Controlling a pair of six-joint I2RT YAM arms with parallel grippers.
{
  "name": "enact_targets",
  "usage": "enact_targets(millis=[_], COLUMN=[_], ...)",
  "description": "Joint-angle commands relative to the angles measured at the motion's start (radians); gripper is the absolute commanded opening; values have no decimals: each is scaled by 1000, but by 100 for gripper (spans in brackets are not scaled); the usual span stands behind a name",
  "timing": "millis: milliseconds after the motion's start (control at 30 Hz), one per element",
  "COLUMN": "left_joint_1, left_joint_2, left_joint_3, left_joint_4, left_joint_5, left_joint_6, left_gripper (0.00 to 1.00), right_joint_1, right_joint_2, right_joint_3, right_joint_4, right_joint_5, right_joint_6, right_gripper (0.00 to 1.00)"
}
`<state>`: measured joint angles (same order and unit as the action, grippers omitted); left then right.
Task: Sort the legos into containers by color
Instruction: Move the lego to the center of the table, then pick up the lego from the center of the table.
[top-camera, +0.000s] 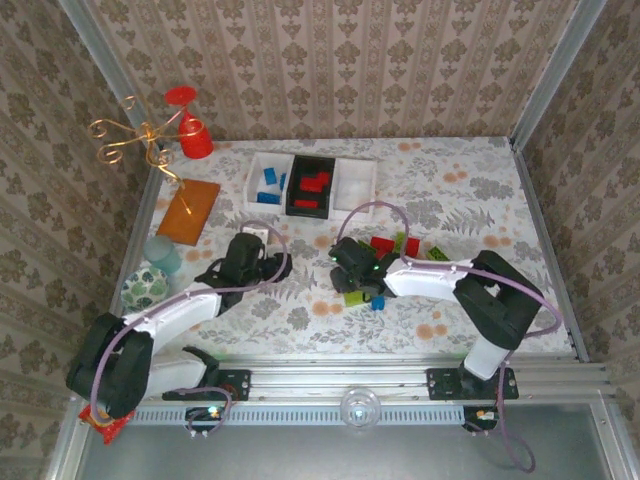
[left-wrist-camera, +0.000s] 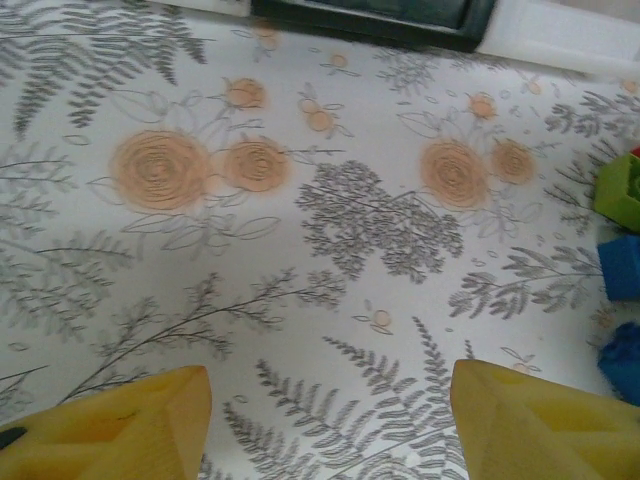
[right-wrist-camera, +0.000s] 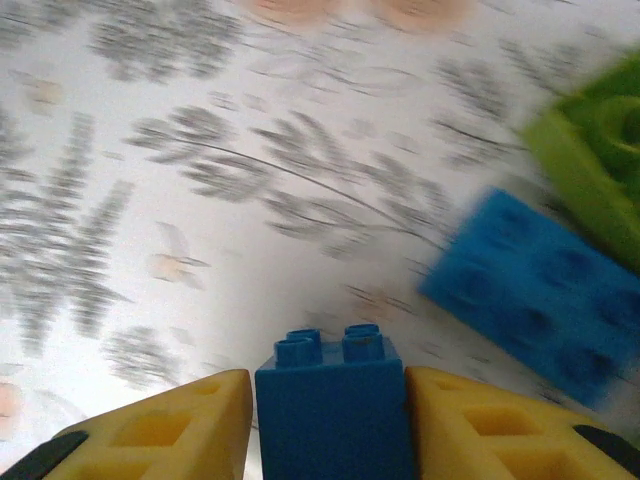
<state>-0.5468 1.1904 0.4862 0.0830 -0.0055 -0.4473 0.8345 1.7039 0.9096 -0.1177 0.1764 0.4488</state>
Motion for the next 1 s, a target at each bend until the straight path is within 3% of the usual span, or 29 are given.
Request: enact_targets(millis=[0, 133, 267, 500, 667, 767, 967], left_joint_1=[24, 7, -90, -284, -353, -371, -371], left_joint_2=[-32, -40, -37, 125, 269, 345, 448], left_joint_3=[-23, -22, -15, 89, 195, 252, 330], left_joint_4=[-4, -4, 19, -2, -45, -75, -100], left_joint_5=[-10, 29, 39, 46, 44, 33, 25], left_joint_6=[-37, -49, -5, 76, 164, 194, 216], left_gripper=[66, 68, 78, 83, 87, 85, 72], right_joint_1=[14, 5, -51, -247, -377, -396, -401], right_joint_2=[21, -44, -182, -509, -667, -717, -745], right_joint_3=[42, 19, -72, -242, -296, -307, -340], right_joint_4=[116, 152, 131, 15, -74, -108, -112], right_joint_5=[-144, -176, -163, -118, -105, -98, -104], right_joint_6=[32, 28, 11, -57, -120, -142, -144], right_gripper=[46, 48, 49, 57, 69, 72, 74])
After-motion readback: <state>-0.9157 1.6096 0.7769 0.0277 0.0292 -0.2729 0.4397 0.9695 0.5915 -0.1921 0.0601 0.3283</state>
